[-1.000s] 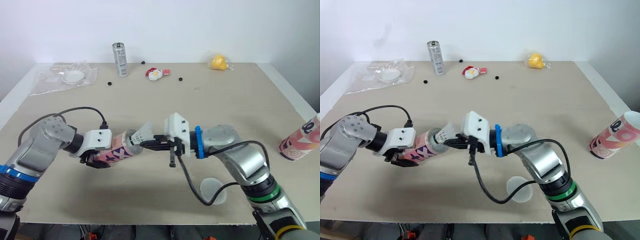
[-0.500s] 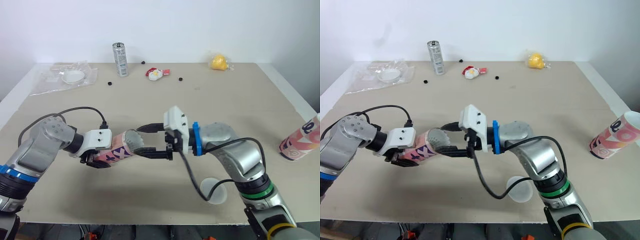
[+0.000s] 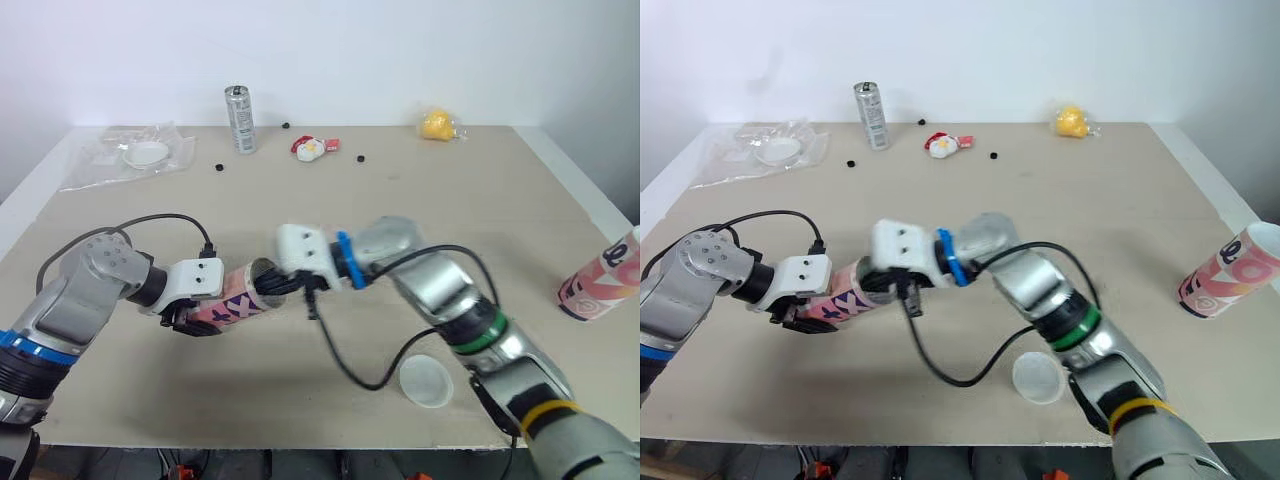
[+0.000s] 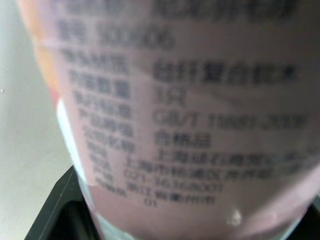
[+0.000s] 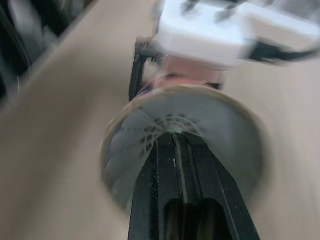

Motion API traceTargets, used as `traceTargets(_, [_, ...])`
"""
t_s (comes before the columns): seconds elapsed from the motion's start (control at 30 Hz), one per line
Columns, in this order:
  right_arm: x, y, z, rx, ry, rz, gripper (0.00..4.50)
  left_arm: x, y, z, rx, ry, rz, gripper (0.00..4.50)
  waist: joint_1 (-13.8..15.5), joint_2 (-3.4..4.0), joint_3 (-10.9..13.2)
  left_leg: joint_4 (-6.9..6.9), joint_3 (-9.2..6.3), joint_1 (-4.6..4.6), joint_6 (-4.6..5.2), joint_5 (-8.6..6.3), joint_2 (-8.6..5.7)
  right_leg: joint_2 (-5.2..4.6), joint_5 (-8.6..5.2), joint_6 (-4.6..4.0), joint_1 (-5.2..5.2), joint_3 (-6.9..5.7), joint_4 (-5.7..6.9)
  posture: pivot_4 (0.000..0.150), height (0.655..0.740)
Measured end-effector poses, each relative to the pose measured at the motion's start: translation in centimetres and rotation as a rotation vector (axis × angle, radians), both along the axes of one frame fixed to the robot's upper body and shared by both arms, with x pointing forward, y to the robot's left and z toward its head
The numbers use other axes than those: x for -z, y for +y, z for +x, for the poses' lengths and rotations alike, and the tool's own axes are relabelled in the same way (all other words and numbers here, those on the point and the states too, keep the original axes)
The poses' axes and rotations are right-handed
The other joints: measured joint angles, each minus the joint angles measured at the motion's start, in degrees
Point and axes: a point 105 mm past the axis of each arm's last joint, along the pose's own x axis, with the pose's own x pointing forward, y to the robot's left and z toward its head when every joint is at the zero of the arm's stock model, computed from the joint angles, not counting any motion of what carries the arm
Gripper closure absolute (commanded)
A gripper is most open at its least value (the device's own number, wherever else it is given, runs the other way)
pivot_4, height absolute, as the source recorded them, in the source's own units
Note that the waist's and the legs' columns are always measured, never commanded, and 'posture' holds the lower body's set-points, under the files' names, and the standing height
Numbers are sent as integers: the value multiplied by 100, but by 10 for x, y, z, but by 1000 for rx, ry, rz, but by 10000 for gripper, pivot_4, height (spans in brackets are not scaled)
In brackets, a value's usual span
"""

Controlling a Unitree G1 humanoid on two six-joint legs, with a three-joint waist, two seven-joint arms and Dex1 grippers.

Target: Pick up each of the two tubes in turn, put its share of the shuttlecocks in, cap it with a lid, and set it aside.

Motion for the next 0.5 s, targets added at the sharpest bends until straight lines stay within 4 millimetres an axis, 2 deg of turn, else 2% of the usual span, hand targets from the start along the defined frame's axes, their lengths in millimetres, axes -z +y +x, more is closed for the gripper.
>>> traceTargets(0.13, [0,17,5,-58,-118,-36,44816,1,2,0,-15,10,2,14501,-5,-4,-3,0,2,5,0,0,6,2,4,-6,2,-2,1,1500,7400])
traceTargets(0.3, [2,22,4,-78,-137,-37,44816,3,5,0,-31,13,9,14501,-53,-4,-2,-7,0,38,-1,1,18,18,-2,-35,6,-5,36,1500,7400])
traceTargets(0.43, [-3,4,4,-54,-33,0,44816,2,3,0,-24,5,2,14501,-11,-3,-1,-5,-7,32,-3,3,10,12,-14,-28,6,-5,48,1500,7400])
traceTargets(0.5, [-26,-16,3,-35,15,77,44816,1,0,0,-16,-3,-3,14501,23,-3,-1,-3,-6,24,-4,3,2,-6,-22,-12,6,-3,46,1500,7400])
